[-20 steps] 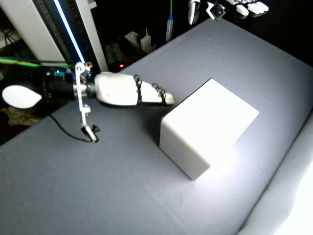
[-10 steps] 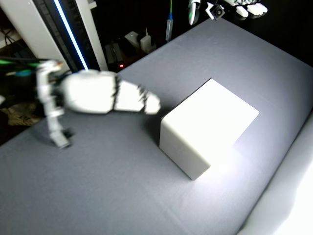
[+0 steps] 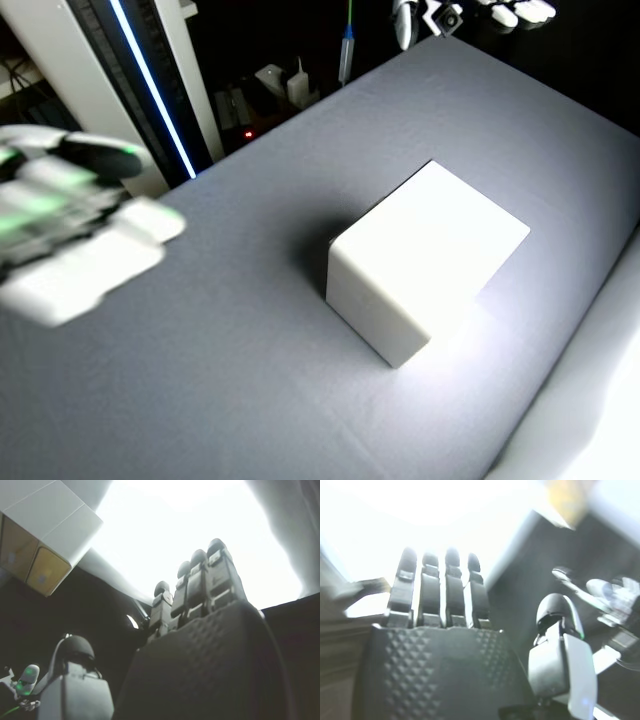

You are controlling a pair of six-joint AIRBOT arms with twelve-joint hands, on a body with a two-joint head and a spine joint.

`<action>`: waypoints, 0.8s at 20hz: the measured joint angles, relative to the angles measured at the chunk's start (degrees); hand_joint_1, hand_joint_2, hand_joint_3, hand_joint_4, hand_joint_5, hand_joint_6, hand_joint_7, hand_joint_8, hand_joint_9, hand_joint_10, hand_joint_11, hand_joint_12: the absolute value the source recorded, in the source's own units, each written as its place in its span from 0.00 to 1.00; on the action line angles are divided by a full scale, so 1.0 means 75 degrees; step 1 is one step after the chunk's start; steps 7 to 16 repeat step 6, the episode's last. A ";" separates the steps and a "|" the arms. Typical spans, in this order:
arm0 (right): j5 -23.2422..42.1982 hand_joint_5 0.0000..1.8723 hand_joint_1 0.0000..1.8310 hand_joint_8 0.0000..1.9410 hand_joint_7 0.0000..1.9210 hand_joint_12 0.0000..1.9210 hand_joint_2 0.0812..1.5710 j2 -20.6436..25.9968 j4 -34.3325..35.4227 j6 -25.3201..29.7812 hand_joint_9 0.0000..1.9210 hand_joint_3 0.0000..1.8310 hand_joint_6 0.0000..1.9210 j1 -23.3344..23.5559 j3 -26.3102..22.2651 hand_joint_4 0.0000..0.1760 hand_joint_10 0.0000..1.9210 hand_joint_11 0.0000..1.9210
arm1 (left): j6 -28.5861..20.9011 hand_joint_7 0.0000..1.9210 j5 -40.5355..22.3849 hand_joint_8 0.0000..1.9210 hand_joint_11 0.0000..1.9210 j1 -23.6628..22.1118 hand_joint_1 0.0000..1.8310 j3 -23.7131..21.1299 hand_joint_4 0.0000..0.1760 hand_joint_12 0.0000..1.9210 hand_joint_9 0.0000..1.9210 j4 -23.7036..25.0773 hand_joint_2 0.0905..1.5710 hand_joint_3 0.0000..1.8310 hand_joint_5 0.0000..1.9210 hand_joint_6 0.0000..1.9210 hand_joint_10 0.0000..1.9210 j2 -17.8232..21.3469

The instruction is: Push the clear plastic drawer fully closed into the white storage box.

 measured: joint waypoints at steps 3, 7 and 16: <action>0.0353 0.17 0.11 0.00 0.21 0.25 0.77 -0.0169 0.0140 0.0087 0.16 0.00 0.00 -0.0111 0.0108 0.00 0.00 0.02 | 0.0006 0.00 0.0055 0.00 0.00 -0.0361 0.18 0.0085 0.90 0.22 0.08 0.0458 0.65 0.00 0.00 0.00 0.01 -0.0003; 0.0227 0.12 0.12 0.00 0.18 0.32 0.74 -0.0501 0.0297 0.0647 0.14 0.00 0.00 -0.0391 0.0446 0.44 0.00 0.00 | 0.0006 0.02 -0.0085 0.00 0.00 -0.0615 0.21 0.0184 0.91 0.12 0.08 0.0723 0.60 0.00 0.00 0.00 0.00 0.0000; 0.0227 0.12 0.12 0.00 0.18 0.32 0.74 -0.0501 0.0297 0.0647 0.14 0.00 0.00 -0.0391 0.0446 0.44 0.00 0.00 | 0.0006 0.02 -0.0085 0.00 0.00 -0.0615 0.21 0.0184 0.91 0.12 0.08 0.0723 0.60 0.00 0.00 0.00 0.00 0.0000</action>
